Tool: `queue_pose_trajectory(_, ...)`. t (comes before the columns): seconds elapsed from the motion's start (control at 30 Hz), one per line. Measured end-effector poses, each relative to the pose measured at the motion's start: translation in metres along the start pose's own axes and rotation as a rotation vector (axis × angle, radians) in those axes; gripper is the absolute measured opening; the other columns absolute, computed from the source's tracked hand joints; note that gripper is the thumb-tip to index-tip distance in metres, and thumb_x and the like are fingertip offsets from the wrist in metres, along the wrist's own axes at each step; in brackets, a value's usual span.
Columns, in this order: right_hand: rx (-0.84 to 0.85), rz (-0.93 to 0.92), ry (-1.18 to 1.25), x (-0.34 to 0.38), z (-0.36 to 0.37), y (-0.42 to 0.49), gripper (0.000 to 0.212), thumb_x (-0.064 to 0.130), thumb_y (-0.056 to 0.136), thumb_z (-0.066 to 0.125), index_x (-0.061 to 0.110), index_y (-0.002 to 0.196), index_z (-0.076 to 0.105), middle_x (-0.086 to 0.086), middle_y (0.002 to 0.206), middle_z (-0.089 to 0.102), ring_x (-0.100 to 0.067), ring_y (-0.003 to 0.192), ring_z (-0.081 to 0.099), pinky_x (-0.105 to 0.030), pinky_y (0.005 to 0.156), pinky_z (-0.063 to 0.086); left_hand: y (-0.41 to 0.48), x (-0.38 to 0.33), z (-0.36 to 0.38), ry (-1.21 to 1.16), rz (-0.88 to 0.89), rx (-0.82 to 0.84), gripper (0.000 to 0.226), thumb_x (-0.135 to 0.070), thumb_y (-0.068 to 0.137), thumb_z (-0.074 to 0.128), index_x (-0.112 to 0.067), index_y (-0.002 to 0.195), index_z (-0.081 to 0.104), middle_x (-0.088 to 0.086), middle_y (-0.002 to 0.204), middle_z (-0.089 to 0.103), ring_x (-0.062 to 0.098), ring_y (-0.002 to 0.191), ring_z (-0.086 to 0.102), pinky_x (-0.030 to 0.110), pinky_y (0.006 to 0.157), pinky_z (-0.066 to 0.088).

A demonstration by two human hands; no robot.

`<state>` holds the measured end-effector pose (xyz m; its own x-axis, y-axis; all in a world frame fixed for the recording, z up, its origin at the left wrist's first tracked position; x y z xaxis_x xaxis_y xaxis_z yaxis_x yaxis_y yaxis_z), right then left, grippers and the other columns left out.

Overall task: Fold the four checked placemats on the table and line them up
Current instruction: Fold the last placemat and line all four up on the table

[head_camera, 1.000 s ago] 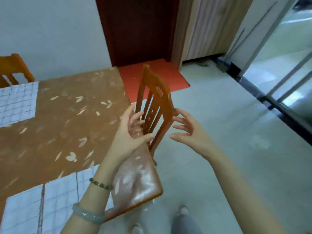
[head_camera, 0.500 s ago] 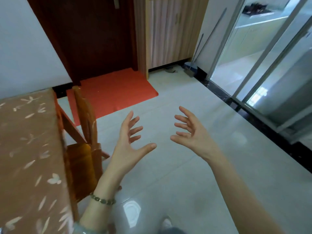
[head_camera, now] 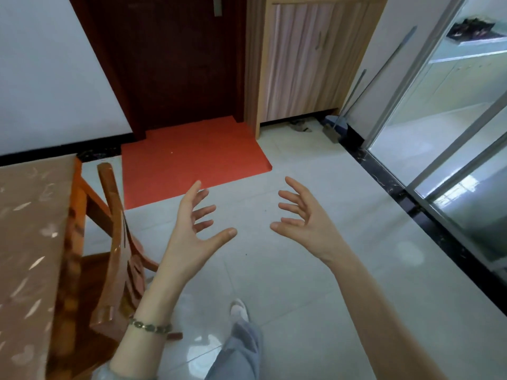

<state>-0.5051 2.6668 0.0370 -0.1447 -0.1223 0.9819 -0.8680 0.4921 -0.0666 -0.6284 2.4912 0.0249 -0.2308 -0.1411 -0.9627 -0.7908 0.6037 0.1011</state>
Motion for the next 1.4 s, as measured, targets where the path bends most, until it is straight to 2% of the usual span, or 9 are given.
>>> queue_pose_trajectory(0.2, 0.023, 0.002, -0.018, 0.008, -0.006, 0.121, 0.083, 0.008, 0.076, 0.077, 0.034, 0.141, 0.033, 0.006, 0.134, 0.049, -0.006, 0.120, 0.051, -0.033, 0.099, 0.048, 0.115, 0.014, -0.008, -0.041, 0.002, -0.062, 0.100, -0.035, 0.063, 0.079, -0.038, 0.145, 0.021, -0.015, 0.139, 0.040, -0.001, 0.118, 0.051, 0.023, 0.094, 0.047)
queue_pose_trajectory(0.37, 0.050, -0.052, -0.032, 0.037, -0.002, 0.222, 0.082, 0.010, 0.077, 0.077, 0.034, 0.142, 0.033, 0.006, 0.134, 0.049, -0.003, 0.119, 0.051, -0.031, 0.098, 0.048, 0.206, 0.005, -0.027, -0.034, 0.049, -0.099, 0.097, -0.031, 0.064, 0.079, -0.039, 0.143, 0.022, -0.011, 0.143, 0.041, -0.002, 0.116, 0.053, 0.022, 0.093, 0.046)
queue_pose_trajectory(0.6, 0.161, -0.079, -0.031, 0.050, 0.038, 0.342, 0.085, 0.006, 0.076, 0.076, 0.031, 0.143, 0.030, 0.003, 0.135, 0.049, -0.007, 0.120, 0.051, -0.029, 0.095, 0.049, 0.297, 0.025, -0.078, -0.029, 0.037, -0.204, 0.096, -0.033, 0.066, 0.086, -0.047, 0.138, 0.024, -0.018, 0.142, 0.041, 0.000, 0.119, 0.052, 0.022, 0.097, 0.044)
queue_pose_trajectory(0.77, 0.293, -0.085, -0.038, 0.048, 0.084, 0.441, 0.089, 0.005, 0.073, 0.079, 0.030, 0.143, 0.029, 0.002, 0.135, 0.048, -0.008, 0.119, 0.052, -0.024, 0.092, 0.050, 0.358, 0.061, -0.123, -0.040, -0.024, -0.344, 0.095, -0.031, 0.063, 0.079, -0.038, 0.141, 0.026, -0.016, 0.141, 0.042, -0.004, 0.117, 0.052, 0.013, 0.094, 0.044)
queue_pose_trajectory(0.9, 0.424, -0.098, -0.031, 0.053, 0.125, 0.532, 0.088, 0.006, 0.074, 0.078, 0.035, 0.141, 0.029, 0.003, 0.136, 0.048, -0.009, 0.120, 0.051, -0.023, 0.093, 0.049, 0.416, 0.092, -0.162, -0.035, -0.069, -0.470, 0.097, -0.036, 0.065, 0.086, -0.037, 0.142, 0.027, -0.016, 0.141, 0.043, -0.001, 0.118, 0.053, 0.019, 0.097, 0.046)
queue_pose_trajectory(1.0, 0.535, -0.107, -0.017, 0.064, 0.162, 0.597, 0.087, 0.004, 0.074, 0.077, 0.037, 0.139, 0.030, 0.003, 0.136, 0.048, -0.009, 0.120, 0.051, -0.022, 0.092, 0.050, 0.455, 0.107, -0.194, -0.025, -0.105, -0.562, 0.103, -0.043, 0.057, 0.085, -0.036, 0.143, 0.029, -0.019, 0.140, 0.043, 0.001, 0.116, 0.055, 0.022, 0.094, 0.047)
queue_pose_trajectory(1.17, 0.713, -0.104, -0.005, 0.088, 0.231, 0.684, 0.087, 0.001, 0.075, 0.076, 0.034, 0.142, 0.030, 0.004, 0.135, 0.048, -0.008, 0.120, 0.051, -0.021, 0.093, 0.049, 0.508, 0.120, -0.249, 0.026, -0.146, -0.696, 0.102, -0.027, 0.063, 0.086, -0.032, 0.146, 0.027, -0.017, 0.141, 0.041, 0.002, 0.117, 0.054, 0.023, 0.097, 0.047)
queue_pose_trajectory(1.27, 0.829, -0.090, -0.008, 0.097, 0.281, 0.718, 0.087, -0.002, 0.075, 0.075, 0.032, 0.142, 0.031, 0.003, 0.135, 0.048, -0.010, 0.120, 0.051, -0.022, 0.094, 0.049, 0.518, 0.133, -0.284, 0.032, -0.180, -0.805, 0.105, -0.040, 0.058, 0.084, -0.035, 0.144, 0.026, -0.013, 0.143, 0.040, 0.003, 0.116, 0.054, 0.018, 0.094, 0.045)
queue_pose_trajectory(1.4, 0.966, -0.088, -0.019, 0.102, 0.350, 0.754, 0.089, -0.001, 0.073, 0.077, 0.032, 0.143, 0.031, 0.004, 0.135, 0.049, -0.010, 0.119, 0.052, -0.027, 0.097, 0.049, 0.518, 0.151, -0.334, 0.053, -0.225, -0.952, 0.102, -0.053, 0.053, 0.081, -0.045, 0.139, 0.027, -0.013, 0.143, 0.041, 0.005, 0.117, 0.054, 0.024, 0.095, 0.045)
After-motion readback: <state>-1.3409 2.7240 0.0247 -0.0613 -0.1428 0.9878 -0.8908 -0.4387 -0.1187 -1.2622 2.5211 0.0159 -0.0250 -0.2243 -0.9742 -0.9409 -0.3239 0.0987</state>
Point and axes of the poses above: each hand's wrist, its own y-axis towards the middle knuckle, its own z-axis out of the palm, x = y × z, the point moved 9 cm from there along y, towards the middle knuckle
